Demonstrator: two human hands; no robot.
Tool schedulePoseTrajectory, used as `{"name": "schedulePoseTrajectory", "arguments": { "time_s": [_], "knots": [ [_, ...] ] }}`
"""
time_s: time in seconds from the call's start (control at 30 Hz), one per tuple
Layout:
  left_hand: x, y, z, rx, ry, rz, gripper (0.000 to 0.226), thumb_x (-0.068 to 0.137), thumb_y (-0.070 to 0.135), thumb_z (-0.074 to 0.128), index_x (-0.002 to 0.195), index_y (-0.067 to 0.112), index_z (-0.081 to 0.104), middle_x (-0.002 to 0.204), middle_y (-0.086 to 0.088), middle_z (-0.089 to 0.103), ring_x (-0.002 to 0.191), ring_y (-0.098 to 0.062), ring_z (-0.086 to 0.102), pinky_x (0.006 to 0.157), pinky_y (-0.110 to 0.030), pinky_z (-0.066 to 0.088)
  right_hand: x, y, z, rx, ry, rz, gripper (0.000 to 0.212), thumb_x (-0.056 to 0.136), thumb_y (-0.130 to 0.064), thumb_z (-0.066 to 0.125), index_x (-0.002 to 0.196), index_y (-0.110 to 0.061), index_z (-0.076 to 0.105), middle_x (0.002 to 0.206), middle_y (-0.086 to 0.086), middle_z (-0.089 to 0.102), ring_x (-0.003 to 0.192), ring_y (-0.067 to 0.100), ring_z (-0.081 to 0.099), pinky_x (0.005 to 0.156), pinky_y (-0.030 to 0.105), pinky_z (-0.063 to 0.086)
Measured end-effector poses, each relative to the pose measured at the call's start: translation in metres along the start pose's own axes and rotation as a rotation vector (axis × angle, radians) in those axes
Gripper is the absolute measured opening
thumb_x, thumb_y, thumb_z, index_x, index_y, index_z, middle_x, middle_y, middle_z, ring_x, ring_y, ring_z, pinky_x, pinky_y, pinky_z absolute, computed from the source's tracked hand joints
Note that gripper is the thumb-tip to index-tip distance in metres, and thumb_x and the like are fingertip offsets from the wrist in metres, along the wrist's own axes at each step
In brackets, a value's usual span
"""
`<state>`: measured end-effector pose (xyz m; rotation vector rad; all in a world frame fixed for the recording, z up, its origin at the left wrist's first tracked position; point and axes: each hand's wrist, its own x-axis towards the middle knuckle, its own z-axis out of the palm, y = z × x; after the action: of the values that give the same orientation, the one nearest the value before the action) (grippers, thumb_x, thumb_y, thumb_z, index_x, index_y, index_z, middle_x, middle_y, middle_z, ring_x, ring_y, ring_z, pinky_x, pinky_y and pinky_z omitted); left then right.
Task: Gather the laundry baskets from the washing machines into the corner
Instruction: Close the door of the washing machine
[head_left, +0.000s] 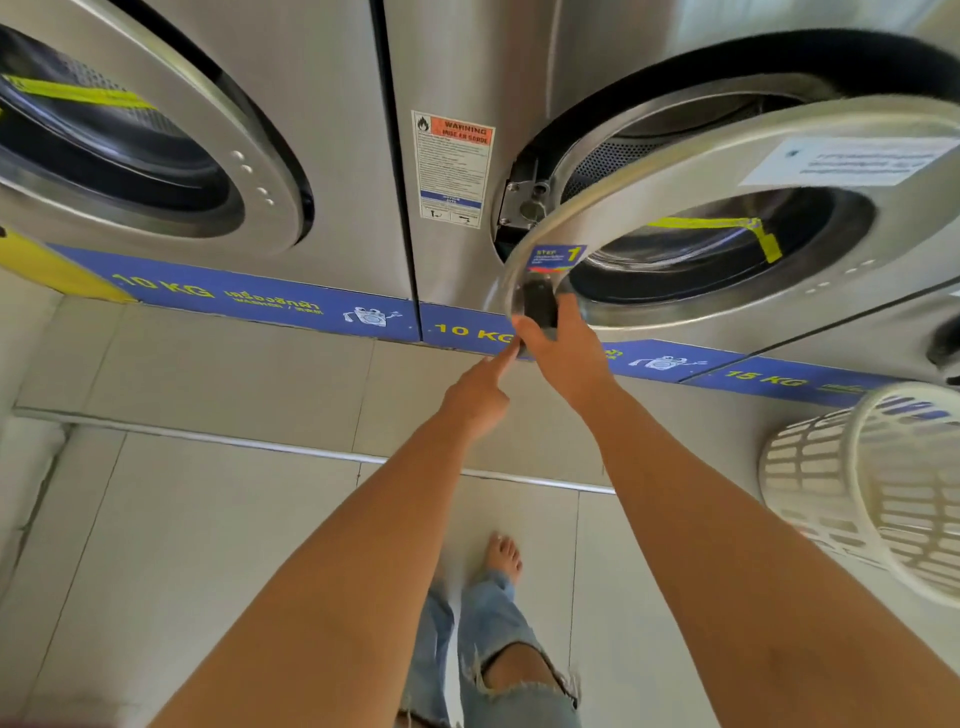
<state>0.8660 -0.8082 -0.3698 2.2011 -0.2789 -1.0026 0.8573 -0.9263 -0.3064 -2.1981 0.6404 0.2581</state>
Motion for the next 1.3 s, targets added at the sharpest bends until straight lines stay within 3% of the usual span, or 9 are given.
{"name": "schedulePoseTrajectory", "arguments": {
  "time_s": [0.13, 0.37, 0.5, 0.67, 0.77, 0.9, 1.03, 1.1, 1.3],
  "knots": [
    [0.019, 0.007, -0.002, -0.068, -0.008, 0.005, 0.080, 0.087, -0.009, 0.030, 0.154, 0.035, 0.021, 0.165, -0.002, 0.014, 0.152, -0.020, 0.015, 0.115, -0.039, 0.032, 0.030, -0.011, -0.001, -0.189, -0.001, -0.061, 0.045, 0.091, -0.029, 0.056, 0.123, -0.002, 0.037, 0.109, 0.019, 0.058, 0.101, 0.039, 0.058, 0.076, 0.037, 0.041],
    [0.059, 0.040, 0.032, -0.323, -0.040, -0.176, 0.041, 0.103, 0.011, 0.036, 0.137, -0.012, 0.038, 0.139, -0.029, 0.049, 0.131, -0.040, 0.046, 0.084, -0.028, 0.036, 0.058, -0.026, 0.003, -0.657, 0.155, -0.166, 0.056, 0.092, -0.033, 0.054, 0.130, 0.003, 0.035, 0.125, 0.021, 0.054, 0.117, 0.035, 0.052, 0.096, 0.038, 0.041],
    [0.059, 0.041, 0.018, -0.421, 0.035, -0.131, 0.040, 0.098, 0.014, 0.042, 0.136, 0.003, 0.046, 0.132, -0.027, 0.056, 0.122, -0.041, 0.053, 0.082, -0.038, 0.044, 0.061, -0.026, 0.002, -0.458, 0.119, -0.118, 0.054, 0.092, -0.029, 0.055, 0.131, 0.001, 0.034, 0.124, 0.023, 0.054, 0.116, 0.038, 0.052, 0.092, 0.041, 0.044],
    [0.046, 0.028, 0.003, -0.335, 0.089, -0.007, 0.061, 0.097, 0.020, 0.051, 0.152, 0.032, 0.026, 0.147, 0.003, 0.049, 0.128, -0.023, 0.052, 0.086, -0.027, 0.039, 0.063, -0.021, 0.003, -0.128, 0.020, -0.080, 0.042, 0.095, -0.023, 0.053, 0.124, 0.001, 0.035, 0.113, 0.021, 0.056, 0.100, 0.037, 0.057, 0.072, 0.032, 0.045],
    [0.046, 0.020, -0.007, -0.325, 0.137, 0.012, 0.073, 0.096, 0.013, 0.049, 0.154, 0.039, 0.012, 0.143, 0.012, 0.046, 0.099, -0.013, 0.061, 0.074, -0.030, 0.046, 0.068, -0.027, 0.002, 0.023, 0.013, -0.066, 0.041, 0.098, -0.023, 0.049, 0.126, 0.002, 0.034, 0.101, 0.009, 0.051, 0.086, 0.026, 0.050, 0.056, 0.022, 0.036],
    [0.047, 0.016, -0.017, -0.211, 0.101, 0.003, 0.076, 0.096, 0.012, 0.044, 0.152, 0.045, 0.007, 0.144, -0.002, 0.051, 0.102, -0.028, 0.066, 0.084, -0.048, 0.055, 0.078, -0.030, 0.004, 0.088, 0.032, -0.062, 0.044, 0.098, -0.025, 0.049, 0.130, 0.001, 0.032, 0.103, 0.006, 0.050, 0.087, 0.022, 0.050, 0.072, 0.026, 0.037],
    [0.046, 0.019, -0.022, -0.147, 0.092, -0.001, 0.076, 0.097, 0.011, 0.043, 0.152, 0.045, 0.002, 0.143, -0.003, 0.051, 0.085, -0.026, 0.065, 0.062, -0.033, 0.047, 0.075, -0.029, 0.004, 0.091, 0.027, -0.056, 0.046, 0.098, -0.025, 0.050, 0.132, -0.002, 0.031, 0.104, 0.005, 0.050, 0.086, 0.021, 0.051, 0.075, 0.027, 0.040],
    [0.044, 0.020, -0.022, -0.102, 0.101, -0.003, 0.077, 0.098, 0.011, 0.043, 0.154, 0.043, 0.002, 0.148, -0.003, 0.047, 0.093, -0.028, 0.065, 0.059, -0.028, 0.042, 0.073, -0.028, 0.003, 0.073, 0.018, -0.052, 0.048, 0.096, -0.032, 0.051, 0.131, -0.004, 0.033, 0.108, 0.008, 0.055, 0.091, 0.026, 0.056, 0.084, 0.037, 0.047],
    [0.024, 0.027, -0.028, 0.063, 0.123, 0.043, 0.079, 0.096, 0.013, 0.048, 0.155, 0.039, 0.003, 0.152, -0.009, 0.040, 0.124, -0.031, 0.056, 0.093, -0.043, 0.052, 0.049, -0.017, -0.014, -0.234, 0.000, -0.106, 0.062, 0.091, -0.056, 0.050, 0.126, -0.006, 0.041, 0.127, 0.018, 0.053, 0.115, 0.037, 0.053, 0.093, 0.047, 0.046]
  ]
}}
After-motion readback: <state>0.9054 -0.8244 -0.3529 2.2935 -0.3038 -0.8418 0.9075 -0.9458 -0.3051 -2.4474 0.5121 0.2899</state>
